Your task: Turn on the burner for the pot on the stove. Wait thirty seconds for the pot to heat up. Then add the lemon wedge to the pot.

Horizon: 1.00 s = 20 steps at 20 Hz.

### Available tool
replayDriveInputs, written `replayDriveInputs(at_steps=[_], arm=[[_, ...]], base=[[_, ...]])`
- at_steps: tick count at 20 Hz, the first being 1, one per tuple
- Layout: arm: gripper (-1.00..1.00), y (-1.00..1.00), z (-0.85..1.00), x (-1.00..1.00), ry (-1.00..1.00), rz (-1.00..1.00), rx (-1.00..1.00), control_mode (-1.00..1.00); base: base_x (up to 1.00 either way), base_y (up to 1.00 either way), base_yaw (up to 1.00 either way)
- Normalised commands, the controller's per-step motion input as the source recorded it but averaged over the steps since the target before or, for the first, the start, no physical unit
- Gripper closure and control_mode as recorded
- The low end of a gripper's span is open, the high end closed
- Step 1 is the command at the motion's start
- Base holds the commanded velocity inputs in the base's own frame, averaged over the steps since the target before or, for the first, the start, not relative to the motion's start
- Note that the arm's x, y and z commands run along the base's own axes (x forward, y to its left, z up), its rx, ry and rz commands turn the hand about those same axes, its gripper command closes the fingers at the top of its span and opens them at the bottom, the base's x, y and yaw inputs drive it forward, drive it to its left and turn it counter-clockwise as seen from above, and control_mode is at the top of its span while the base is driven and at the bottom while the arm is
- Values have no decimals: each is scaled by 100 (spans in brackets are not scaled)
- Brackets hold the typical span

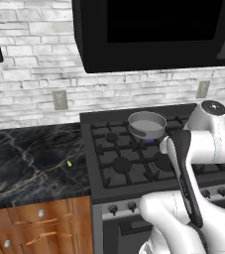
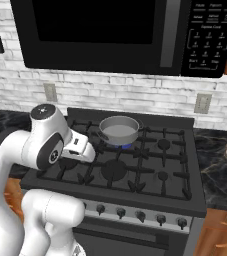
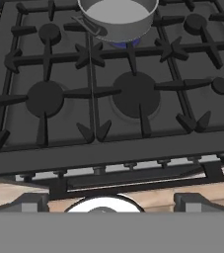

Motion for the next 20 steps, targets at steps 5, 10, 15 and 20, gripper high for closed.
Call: replayDriveInputs(at_steps=[5, 10, 15, 20], arm=[[-100, 1, -17, 0, 3, 0, 0, -100], [-100, 0, -2, 0, 1, 0, 0, -100], [-100, 0, 0, 6, 3, 0, 0, -100], [-100, 0, 0, 19, 3, 0, 0, -100]], base=[[0, 0, 0], [0, 0, 0], [0, 0, 0], [0, 0, 0]])
